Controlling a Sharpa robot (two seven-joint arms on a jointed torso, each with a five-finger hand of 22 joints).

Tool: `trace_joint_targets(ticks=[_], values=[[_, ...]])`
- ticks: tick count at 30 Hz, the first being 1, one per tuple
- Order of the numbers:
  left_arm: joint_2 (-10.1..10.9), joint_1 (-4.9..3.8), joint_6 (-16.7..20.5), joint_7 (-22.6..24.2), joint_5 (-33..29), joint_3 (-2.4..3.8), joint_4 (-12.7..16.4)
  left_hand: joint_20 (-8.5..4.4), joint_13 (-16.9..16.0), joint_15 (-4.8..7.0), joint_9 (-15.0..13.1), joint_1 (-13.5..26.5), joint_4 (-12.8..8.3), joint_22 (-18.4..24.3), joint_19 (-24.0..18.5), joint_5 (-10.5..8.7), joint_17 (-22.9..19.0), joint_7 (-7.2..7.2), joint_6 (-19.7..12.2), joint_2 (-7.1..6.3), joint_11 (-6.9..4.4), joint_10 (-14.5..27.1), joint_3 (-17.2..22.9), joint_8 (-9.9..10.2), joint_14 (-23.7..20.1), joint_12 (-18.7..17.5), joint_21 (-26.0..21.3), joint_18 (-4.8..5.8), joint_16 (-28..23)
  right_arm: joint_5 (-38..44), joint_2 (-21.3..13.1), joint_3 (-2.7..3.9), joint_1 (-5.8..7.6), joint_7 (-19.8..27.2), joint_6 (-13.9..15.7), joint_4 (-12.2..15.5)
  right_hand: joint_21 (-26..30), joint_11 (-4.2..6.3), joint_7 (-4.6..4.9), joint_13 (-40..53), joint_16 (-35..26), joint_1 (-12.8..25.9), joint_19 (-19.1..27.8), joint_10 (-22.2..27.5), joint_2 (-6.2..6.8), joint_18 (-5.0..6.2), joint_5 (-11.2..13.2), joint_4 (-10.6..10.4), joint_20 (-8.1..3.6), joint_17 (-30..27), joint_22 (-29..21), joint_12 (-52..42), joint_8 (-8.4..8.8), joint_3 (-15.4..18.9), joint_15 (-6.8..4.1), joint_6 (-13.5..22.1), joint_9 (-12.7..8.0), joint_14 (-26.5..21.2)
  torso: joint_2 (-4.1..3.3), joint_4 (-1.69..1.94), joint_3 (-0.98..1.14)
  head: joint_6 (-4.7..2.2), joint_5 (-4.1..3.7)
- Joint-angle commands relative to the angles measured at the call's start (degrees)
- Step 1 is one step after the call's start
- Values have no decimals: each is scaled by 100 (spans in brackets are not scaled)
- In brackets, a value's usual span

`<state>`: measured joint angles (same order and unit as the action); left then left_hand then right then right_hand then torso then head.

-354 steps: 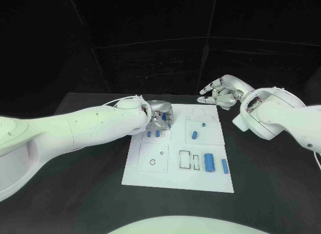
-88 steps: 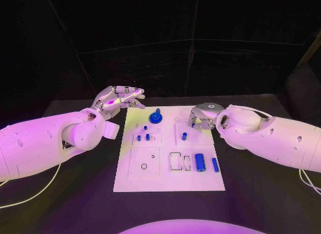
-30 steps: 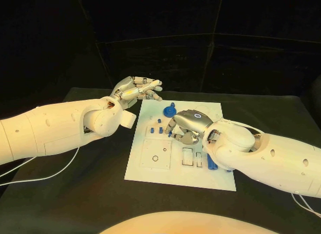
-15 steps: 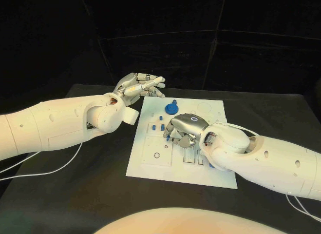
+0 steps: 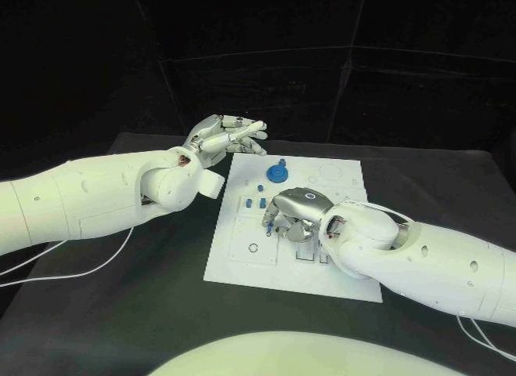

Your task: Assemble the parts on the task board

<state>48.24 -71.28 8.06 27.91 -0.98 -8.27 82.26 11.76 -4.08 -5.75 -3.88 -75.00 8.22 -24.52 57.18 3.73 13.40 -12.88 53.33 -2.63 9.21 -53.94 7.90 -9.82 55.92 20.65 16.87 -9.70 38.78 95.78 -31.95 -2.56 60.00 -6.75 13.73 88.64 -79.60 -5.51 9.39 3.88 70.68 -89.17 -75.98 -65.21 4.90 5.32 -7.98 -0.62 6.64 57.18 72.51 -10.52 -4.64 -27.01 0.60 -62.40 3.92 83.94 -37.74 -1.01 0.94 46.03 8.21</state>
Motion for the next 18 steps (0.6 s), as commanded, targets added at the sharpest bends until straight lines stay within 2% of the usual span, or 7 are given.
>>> trace_joint_targets(ticks=[1,18], values=[[-3,-8,-44,33,-20,4,3,-7,9,12,4,-26,-1,11,31,6,-10,13,-39,19,-2,58,-34,-23,38,34,-37,-77,-32,29,17,1,-7,63,-56,-4,-38,6,26,5,18,64,-43,-22,11,-96,-7,10,-8,-2,9,-22,23,-32,-12,-5,2,66,0,1,0,4,14],[-6,-8,-57,11,-20,4,-13,-7,9,12,3,-37,-6,17,34,6,-12,12,-42,18,-1,61,-37,-25,39,37,-41,-77,-35,47,44,0,-45,65,-115,-39,-42,5,27,5,19,73,-47,-18,10,-98,-10,23,-7,-4,15,-21,24,-44,-11,-2,2,66,-4,1,1,27,32]])
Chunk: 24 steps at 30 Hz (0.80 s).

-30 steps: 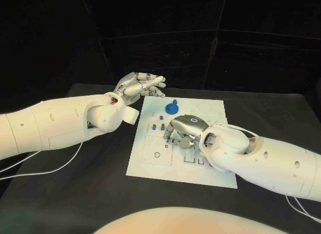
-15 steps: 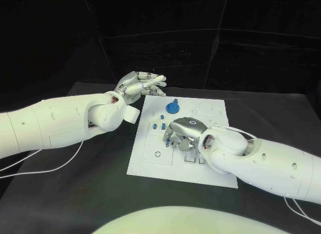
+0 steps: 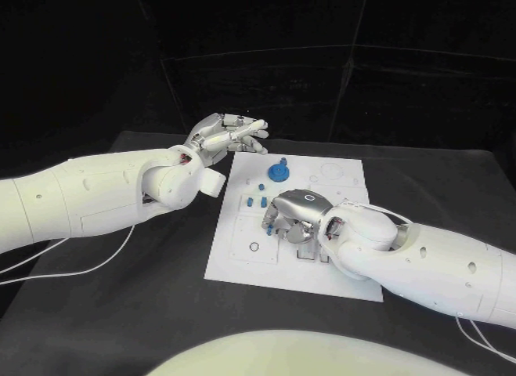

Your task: Assemble the parts on the task board

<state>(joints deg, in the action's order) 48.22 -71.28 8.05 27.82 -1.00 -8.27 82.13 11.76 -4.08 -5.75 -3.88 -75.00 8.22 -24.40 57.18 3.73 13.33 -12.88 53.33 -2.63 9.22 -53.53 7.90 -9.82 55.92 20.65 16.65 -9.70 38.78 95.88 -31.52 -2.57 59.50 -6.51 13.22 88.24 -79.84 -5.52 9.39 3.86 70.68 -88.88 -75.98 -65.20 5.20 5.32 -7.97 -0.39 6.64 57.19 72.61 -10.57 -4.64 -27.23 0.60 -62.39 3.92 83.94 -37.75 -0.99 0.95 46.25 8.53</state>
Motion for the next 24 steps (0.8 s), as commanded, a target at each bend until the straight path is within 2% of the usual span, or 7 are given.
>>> trace_joint_targets(ticks=[1,24], values=[[-4,-8,-57,18,-18,4,-1,-7,10,12,3,-37,-6,6,34,6,-5,12,-42,18,-2,20,-37,-25,40,37,-18,-77,-35,40,-1,1,5,39,-72,0,-18,5,27,7,19,43,-47,-19,-19,-98,-11,0,-6,-4,5,-15,24,-22,-11,-2,2,66,-2,-2,0,7,0],[4,-8,-80,-12,-18,4,12,-5,10,9,4,-56,-11,25,39,5,-11,8,-52,19,1,33,-48,-29,39,44,-30,-76,-44,201,106,0,0,-67,-254,-145,-14,1,32,8,21,82,-41,-12,-16,-96,-8,21,-3,-11,-1,-14,27,-40,-7,4,3,64,-4,-4,0,32,11]])
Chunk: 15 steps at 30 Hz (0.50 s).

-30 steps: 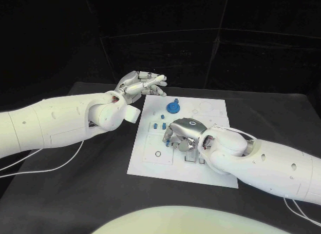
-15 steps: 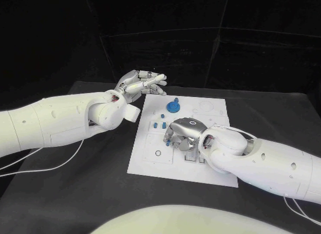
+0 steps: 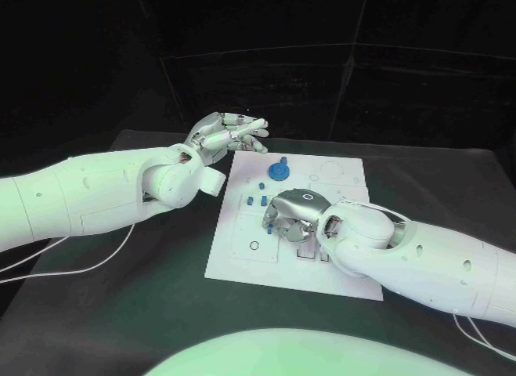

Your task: Assemble the parts on the task board

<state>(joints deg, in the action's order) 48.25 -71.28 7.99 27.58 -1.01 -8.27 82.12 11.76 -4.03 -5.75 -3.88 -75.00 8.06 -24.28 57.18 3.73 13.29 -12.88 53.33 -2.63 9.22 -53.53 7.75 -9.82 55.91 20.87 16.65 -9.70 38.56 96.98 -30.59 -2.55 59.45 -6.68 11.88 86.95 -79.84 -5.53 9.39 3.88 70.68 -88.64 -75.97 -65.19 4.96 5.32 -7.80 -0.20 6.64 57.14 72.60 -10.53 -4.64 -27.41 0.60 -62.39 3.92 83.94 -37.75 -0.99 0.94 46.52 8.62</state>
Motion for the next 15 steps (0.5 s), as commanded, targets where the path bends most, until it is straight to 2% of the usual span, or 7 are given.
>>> trace_joint_targets(ticks=[1,8,15], values=[[2,-8,-74,11,-17,4,14,-5,6,9,4,-56,5,12,39,5,-7,8,-52,19,1,33,-33,-30,39,22,-30,-77,-22,96,18,-3,4,-55,-135,-20,-14,2,32,6,21,58,-41,-13,7,-96,-24,2,-3,-7,-1,-18,27,-21,-7,4,3,64,-3,-3,0,5,-2],[2,-8,-76,6,-17,4,13,-5,6,9,4,-56,5,12,39,5,-7,8,-52,19,1,33,-33,-30,39,22,-30,-77,-22,125,30,-6,0,-111,-290,-36,-14,-4,39,4,29,152,-39,21,33,-96,0,35,6,-12,0,-6,38,-26,1,30,1,63,0,2,0,13,-3],[1,-8,-85,4,-17,4,9,-5,6,9,4,-56,5,12,39,5,-7,8,-52,19,1,33,-33,-30,39,22,-30,-77,-22,132,38,-9,-1,-119,-296,-45,14,-72,100,-19,32,335,-4,229,92,-88,-73,74,45,-45,-41,93,100,-32,52,227,-19,52,2,-1,0,15,-4]])
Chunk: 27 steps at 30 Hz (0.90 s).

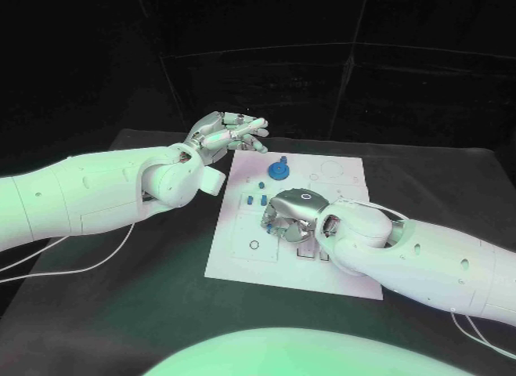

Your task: Assemble the parts on the task board

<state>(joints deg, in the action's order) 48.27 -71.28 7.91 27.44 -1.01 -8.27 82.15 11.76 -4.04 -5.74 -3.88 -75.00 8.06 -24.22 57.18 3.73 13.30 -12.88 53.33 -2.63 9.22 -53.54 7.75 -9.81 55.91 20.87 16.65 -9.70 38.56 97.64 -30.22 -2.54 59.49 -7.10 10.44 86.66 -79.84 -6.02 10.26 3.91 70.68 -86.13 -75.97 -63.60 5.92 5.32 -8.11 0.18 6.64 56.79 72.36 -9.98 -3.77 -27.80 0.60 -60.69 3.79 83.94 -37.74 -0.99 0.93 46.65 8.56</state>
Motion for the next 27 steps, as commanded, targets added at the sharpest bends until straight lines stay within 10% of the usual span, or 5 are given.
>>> trace_joint_targets(ticks=[1,27], values=[[-2,-8,-79,18,-16,4,6,-5,7,9,4,-56,5,6,39,5,-8,8,-52,20,1,34,-33,-30,39,22,-30,-77,-22,66,2,-10,-5,-77,-151,-16,17,-27,16,-21,32,98,-2,80,0,-87,-52,40,49,-12,-21,42,12,7,55,68,-5,51,-1,-1,1,3,3],[1,-8,-75,11,-16,4,-19,-4,7,6,4,-60,7,19,40,4,-12,5,-60,22,4,44,-42,-32,37,25,-38,-76,-28,69,-48,-12,-15,-25,42,72,107,-106,78,-30,14,316,97,344,102,-55,-96,95,116,-103,-153,161,12,36,122,285,-4,19,0,-5,3,12,9]])
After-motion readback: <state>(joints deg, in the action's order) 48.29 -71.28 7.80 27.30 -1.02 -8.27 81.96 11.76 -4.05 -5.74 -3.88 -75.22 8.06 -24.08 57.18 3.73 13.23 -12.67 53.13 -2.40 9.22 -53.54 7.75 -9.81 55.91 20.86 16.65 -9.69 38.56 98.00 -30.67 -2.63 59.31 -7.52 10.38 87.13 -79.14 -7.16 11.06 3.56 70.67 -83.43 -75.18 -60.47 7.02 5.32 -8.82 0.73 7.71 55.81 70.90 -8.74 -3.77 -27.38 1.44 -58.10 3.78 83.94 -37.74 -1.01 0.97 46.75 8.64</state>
